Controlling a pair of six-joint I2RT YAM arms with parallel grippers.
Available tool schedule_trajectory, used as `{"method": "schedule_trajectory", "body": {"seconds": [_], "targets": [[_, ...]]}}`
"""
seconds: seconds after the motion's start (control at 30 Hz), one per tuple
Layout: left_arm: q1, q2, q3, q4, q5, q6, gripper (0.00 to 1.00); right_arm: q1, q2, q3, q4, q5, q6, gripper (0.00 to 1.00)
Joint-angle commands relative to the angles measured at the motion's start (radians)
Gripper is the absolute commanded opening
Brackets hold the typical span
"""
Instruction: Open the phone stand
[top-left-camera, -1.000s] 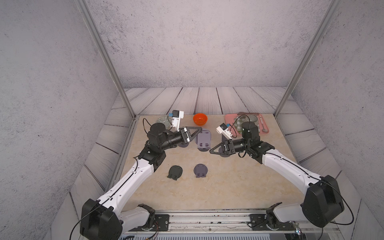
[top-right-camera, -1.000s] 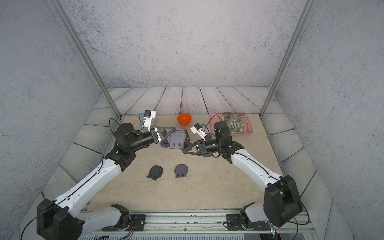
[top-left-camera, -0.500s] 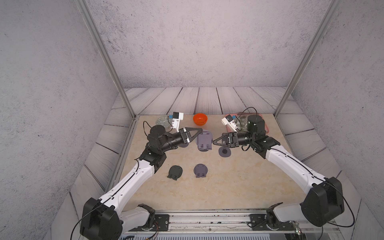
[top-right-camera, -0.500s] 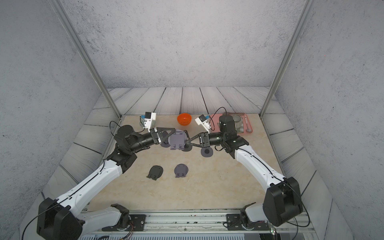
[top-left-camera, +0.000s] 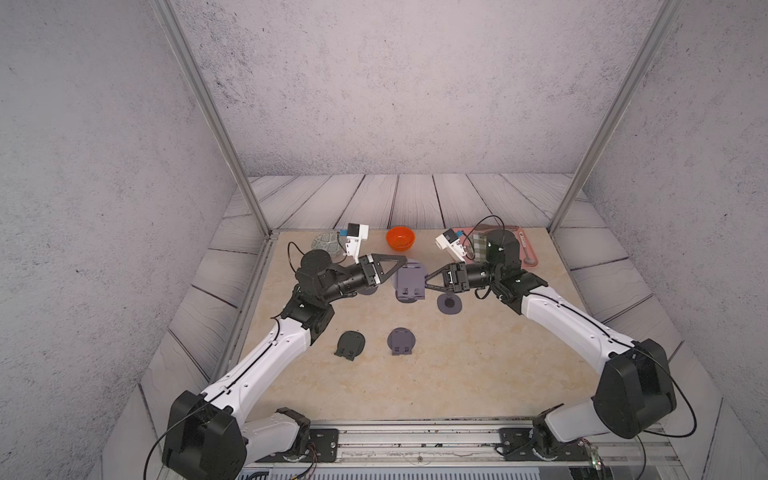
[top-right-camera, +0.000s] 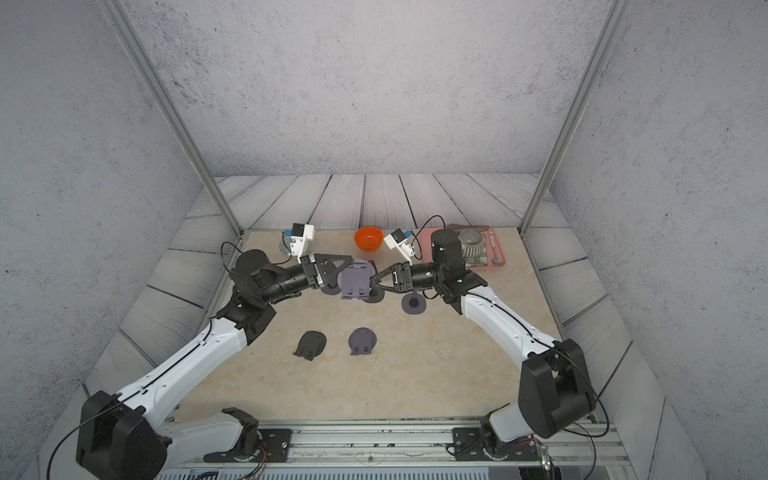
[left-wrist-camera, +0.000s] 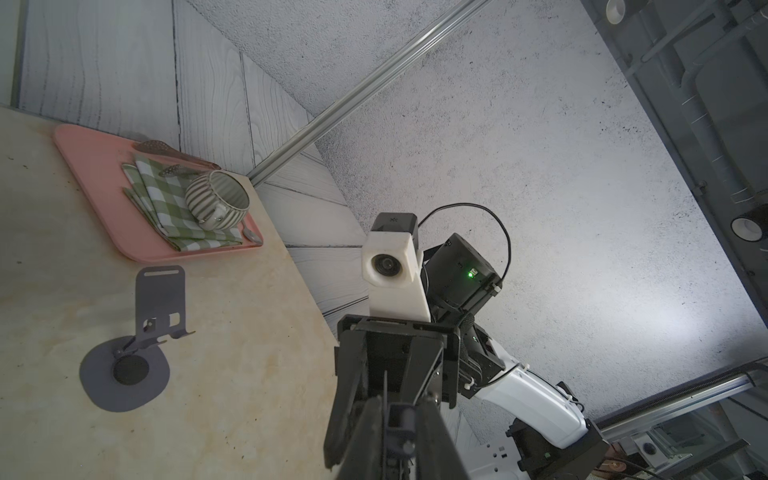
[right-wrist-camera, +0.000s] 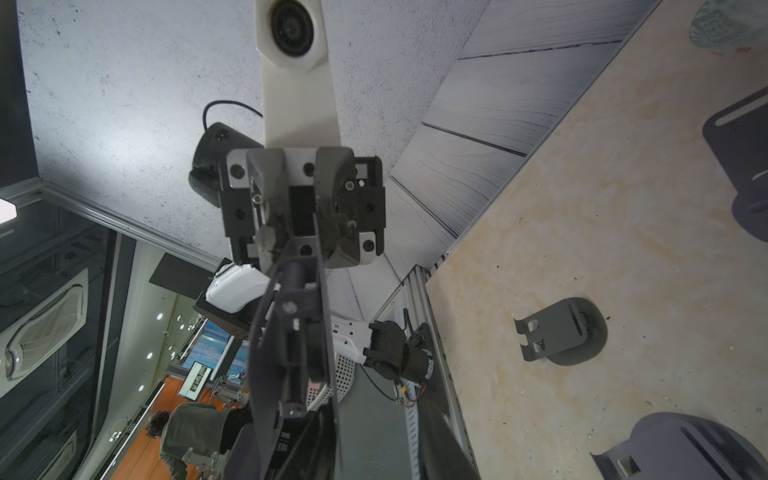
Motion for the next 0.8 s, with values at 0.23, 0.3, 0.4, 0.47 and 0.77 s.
{"method": "schedule_trajectory", "body": {"seconds": [0.23, 0.3, 0.4, 0.47, 0.77], "targets": [[-0.028, -0.017, 0.042, -0.063, 0.044, 0.086, 0.0, 0.041, 0.046, 0.065, 0.083, -0.019, 0.063, 0.0], [-0.028, -0.028, 0.054, -0.115, 0.057, 0.124, 0.0, 0.04, 0.034, 0.056, 0.057, -0.03, 0.045, 0.0], [-0.028, -0.031, 0.093, -0.216, 0.114, 0.183, 0.0, 0.04, 0.009, 0.063, -0.074, -0.058, -0.057, 0.0], [-0.028, -0.024, 0.127, -0.303, 0.158, 0.239, 0.02, 0.039, -0.008, 0.089, -0.222, -0.082, -0.181, 0.0], [-0.028, 0.012, 0.246, -0.542, 0.311, 0.409, 0.44, 0.031, 0.018, 0.207, -0.477, -0.141, -0.388, 0.0]]}}
